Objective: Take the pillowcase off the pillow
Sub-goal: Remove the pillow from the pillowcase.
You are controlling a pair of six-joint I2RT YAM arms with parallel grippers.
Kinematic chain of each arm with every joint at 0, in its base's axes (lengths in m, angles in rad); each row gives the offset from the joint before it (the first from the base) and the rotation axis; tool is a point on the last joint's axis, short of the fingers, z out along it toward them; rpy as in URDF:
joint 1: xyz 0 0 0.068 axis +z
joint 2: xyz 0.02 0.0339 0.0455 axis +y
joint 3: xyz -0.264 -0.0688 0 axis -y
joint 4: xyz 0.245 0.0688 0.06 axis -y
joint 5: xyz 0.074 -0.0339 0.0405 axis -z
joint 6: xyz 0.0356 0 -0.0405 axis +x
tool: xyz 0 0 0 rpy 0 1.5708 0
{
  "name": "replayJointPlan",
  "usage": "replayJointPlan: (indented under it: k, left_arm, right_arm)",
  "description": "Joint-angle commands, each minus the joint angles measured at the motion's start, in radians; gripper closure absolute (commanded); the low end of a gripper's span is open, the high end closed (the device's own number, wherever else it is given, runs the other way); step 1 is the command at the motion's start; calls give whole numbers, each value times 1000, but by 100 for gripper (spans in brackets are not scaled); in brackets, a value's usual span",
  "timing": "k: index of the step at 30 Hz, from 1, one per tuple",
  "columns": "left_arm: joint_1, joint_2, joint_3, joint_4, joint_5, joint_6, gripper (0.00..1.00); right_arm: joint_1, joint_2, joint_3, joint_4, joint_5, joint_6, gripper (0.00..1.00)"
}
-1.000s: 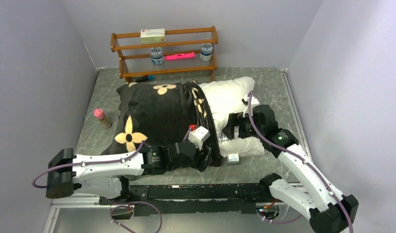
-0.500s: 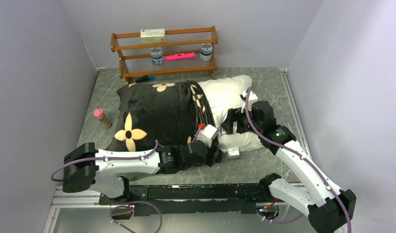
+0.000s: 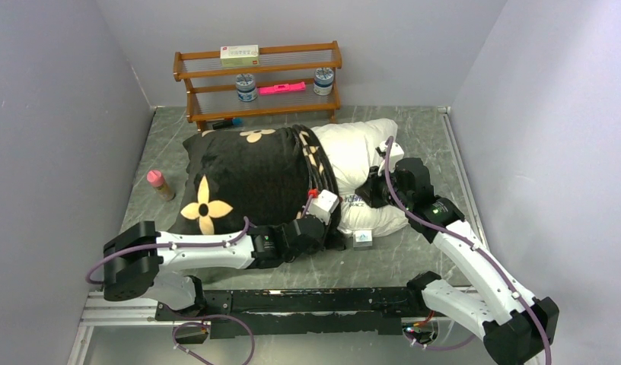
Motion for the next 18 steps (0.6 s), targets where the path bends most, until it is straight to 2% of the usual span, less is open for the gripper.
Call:
replayJointPlan:
  k: [1,11,18]
  left_arm:
    - [21,-89,-28,18,-89,38,95]
    - [71,-314,-100,-209,-303,48,95]
    - [147,-404,-130,-305,-357,35,95]
  right_arm:
    - [11,0,27,50,5,8,100]
    - [6,-18,144,-2,241,19,100]
    - [-10,-54,231,-36,407,29,100]
